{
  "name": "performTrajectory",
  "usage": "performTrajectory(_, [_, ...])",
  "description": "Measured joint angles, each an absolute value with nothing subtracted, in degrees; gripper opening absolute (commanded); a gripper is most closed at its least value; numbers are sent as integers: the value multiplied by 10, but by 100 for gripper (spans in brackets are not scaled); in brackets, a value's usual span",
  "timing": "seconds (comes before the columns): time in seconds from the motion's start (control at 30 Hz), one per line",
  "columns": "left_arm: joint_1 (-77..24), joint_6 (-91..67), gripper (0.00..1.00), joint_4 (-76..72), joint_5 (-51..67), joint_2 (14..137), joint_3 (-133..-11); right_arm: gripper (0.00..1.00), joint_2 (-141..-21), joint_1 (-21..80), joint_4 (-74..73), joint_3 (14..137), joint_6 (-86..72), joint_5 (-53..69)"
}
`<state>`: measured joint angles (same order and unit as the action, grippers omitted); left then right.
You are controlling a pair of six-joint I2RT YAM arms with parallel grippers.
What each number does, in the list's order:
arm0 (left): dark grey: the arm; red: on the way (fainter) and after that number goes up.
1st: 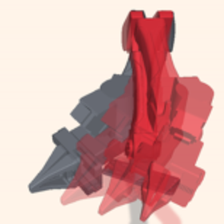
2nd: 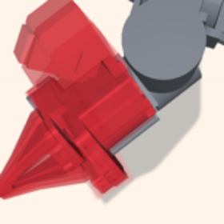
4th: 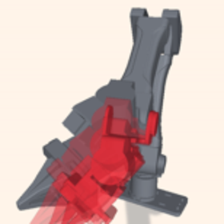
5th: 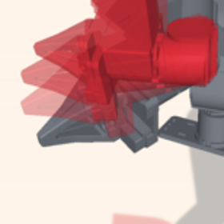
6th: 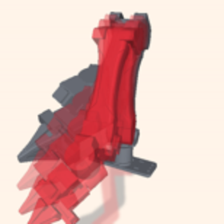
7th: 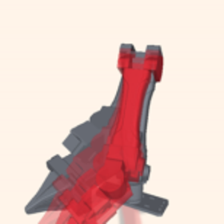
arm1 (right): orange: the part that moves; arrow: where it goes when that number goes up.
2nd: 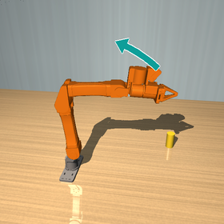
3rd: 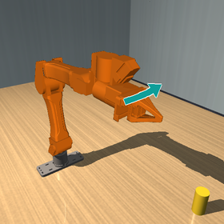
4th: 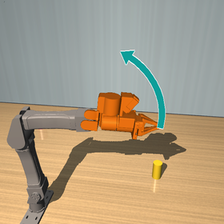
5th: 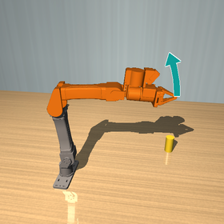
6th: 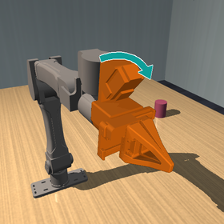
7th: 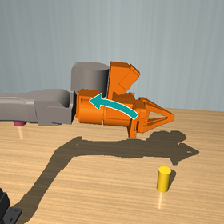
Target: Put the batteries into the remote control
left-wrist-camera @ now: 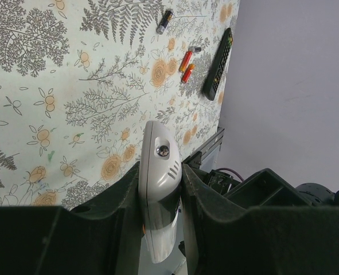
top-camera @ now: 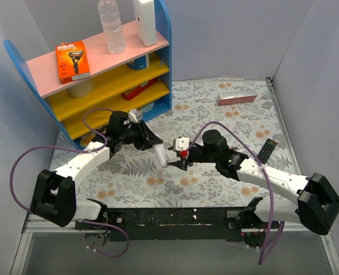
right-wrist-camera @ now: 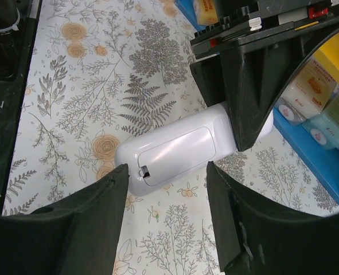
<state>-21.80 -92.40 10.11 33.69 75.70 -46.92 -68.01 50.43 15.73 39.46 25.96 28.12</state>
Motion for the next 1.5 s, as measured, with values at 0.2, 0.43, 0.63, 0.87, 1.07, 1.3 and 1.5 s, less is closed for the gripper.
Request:
performTrajectory(0.2, [-218, -926, 0, 101, 342, 757, -473, 63, -688, 507, 159, 394, 263, 272])
performTrajectory(0.43, [-217, -925, 0, 101, 346, 757, -474, 58, -691, 508, 168, 390, 268, 269])
performTrajectory(0.63, [-215, -922, 0, 101, 345, 757, -474, 53, -695, 508, 169, 387, 269, 270])
performTrajectory(0.87, [-214, -910, 0, 102, 346, 757, -479, 41, -696, 510, 170, 387, 268, 271])
performTrajectory(1.07, [-214, -890, 0, 110, 348, 769, -491, 35, -705, 510, 178, 387, 267, 270])
performTrajectory(1.3, [-215, -882, 0, 122, 352, 775, -497, 38, -712, 511, 182, 387, 266, 270])
performTrajectory(1.5, [-215, -882, 0, 126, 351, 775, -497, 43, -714, 511, 183, 387, 269, 270])
